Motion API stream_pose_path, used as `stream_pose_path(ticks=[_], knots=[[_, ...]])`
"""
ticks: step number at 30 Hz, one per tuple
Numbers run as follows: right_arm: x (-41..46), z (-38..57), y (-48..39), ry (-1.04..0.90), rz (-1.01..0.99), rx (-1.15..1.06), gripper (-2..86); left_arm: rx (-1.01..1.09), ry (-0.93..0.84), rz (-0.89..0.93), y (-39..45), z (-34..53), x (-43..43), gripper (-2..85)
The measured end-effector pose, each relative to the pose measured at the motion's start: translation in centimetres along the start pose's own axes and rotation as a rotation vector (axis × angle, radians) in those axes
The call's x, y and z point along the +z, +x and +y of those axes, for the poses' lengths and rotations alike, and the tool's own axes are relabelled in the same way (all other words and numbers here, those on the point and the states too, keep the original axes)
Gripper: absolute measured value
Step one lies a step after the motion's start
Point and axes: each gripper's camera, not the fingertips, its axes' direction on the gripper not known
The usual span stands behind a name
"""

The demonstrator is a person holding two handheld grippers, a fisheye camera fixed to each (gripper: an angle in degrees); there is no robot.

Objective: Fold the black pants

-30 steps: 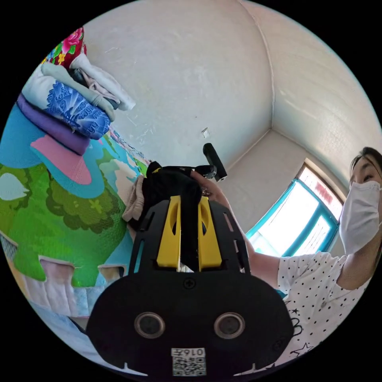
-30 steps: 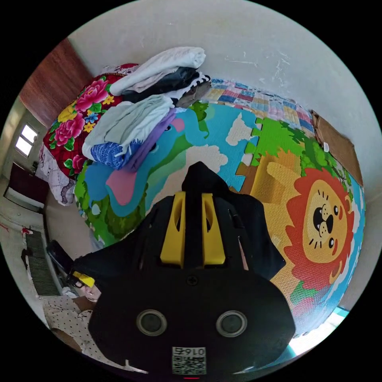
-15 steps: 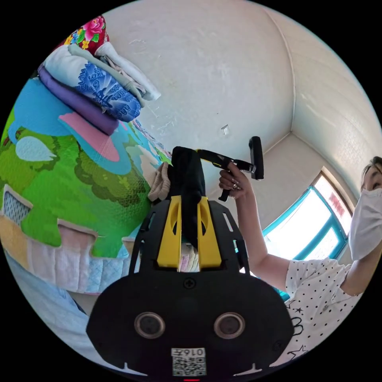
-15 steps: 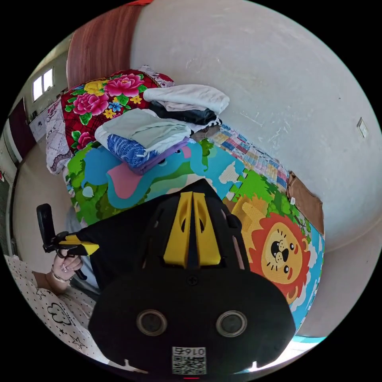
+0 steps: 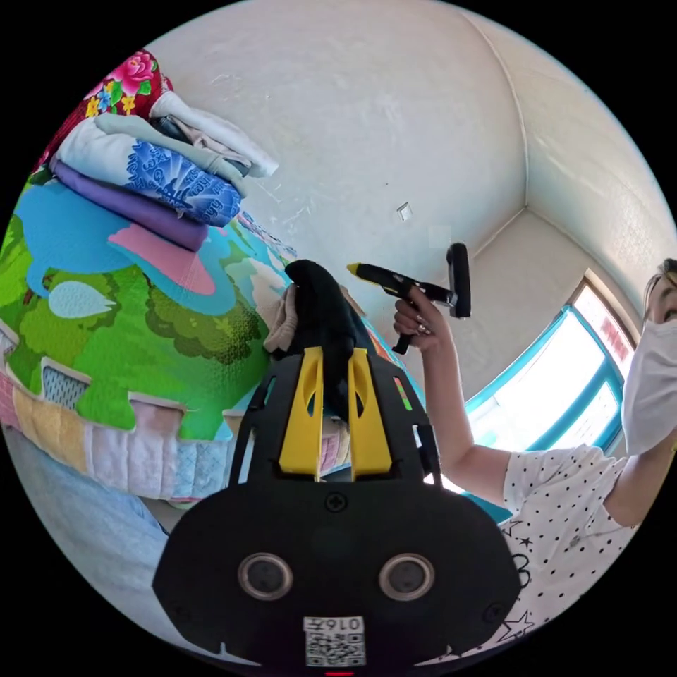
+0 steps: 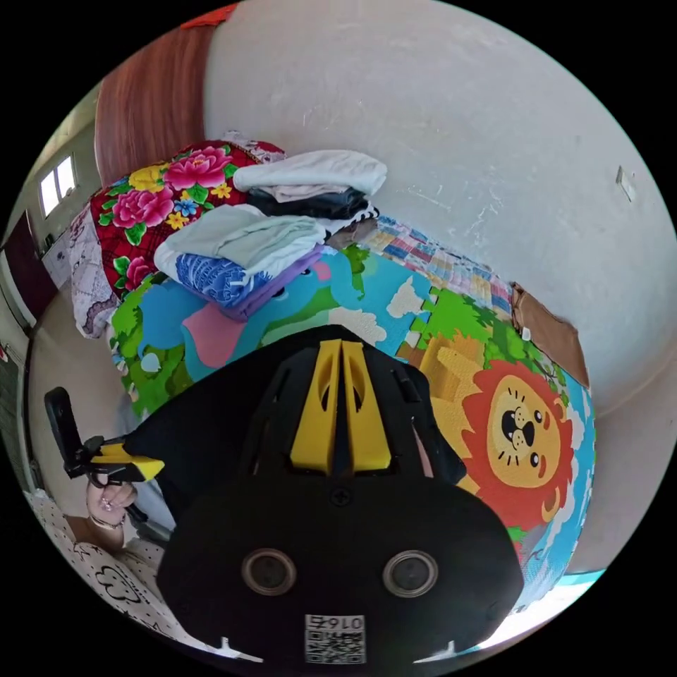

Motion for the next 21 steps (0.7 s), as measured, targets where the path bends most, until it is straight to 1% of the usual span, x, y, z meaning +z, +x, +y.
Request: stream_pose_path(ticks=[2, 3, 5, 7, 9, 12, 14, 15, 17, 19, 21], knots=[[-3.3, 2.8, 2.2, 0.086, -0.066, 0.023, 6.2, 0.019, -0.002, 0.017, 0.3, -0.1, 0.0, 4.3], [-4.0, 3.7, 2.7, 0.109, -0.091, 0.023, 6.9, 0.035, -0.004, 0.031, 0.5, -0.3, 0.1, 4.2], [-6.2, 7.2, 4.2, 0.213, -0.165, 0.005, 8.3, 0.052, -0.015, 0.047, 0.8, -0.6, 0.2, 4.2], [-7.2, 8.7, 5.5, 0.299, -0.134, -0.001, 8.7, 0.063, -0.025, 0.057, 1.1, -0.8, 0.4, 4.2], [-7.0, 8.4, 7.9, 0.321, -0.084, 0.064, 9.3, 0.074, -0.026, 0.066, 1.5, -0.6, 0.5, 4.2], [-3.9, 5.2, 12.3, 0.193, -0.203, 0.042, 12.7, 0.071, -0.024, 0.066, 2.0, 0.2, 0.4, 4.1], [-0.3, 2.1, 14.6, 0.076, -0.377, -0.029, 14.4, 0.089, -0.027, 0.067, 2.4, 0.5, 0.4, 4.0], [0.5, 1.3, 15.0, 0.058, -0.419, -0.038, 14.6, 0.107, -0.035, 0.066, 2.9, 0.7, 0.5, 4.0], [2.8, -1.7, 15.4, 0.03, -0.593, -0.107, 15.2, 0.147, -0.036, 0.072, 3.9, 1.0, 0.7, 4.1], [3.8, -4.2, 14.7, -0.008, -0.687, -0.17, 15.1, 0.202, -0.034, 0.08, 5.5, 1.3, 1.0, 4.2], [4.5, -6.7, 13.6, -0.046, -0.682, -0.17, 14.7, 0.297, -0.042, 0.068, 8.3, 1.9, 2.1, 4.3]])
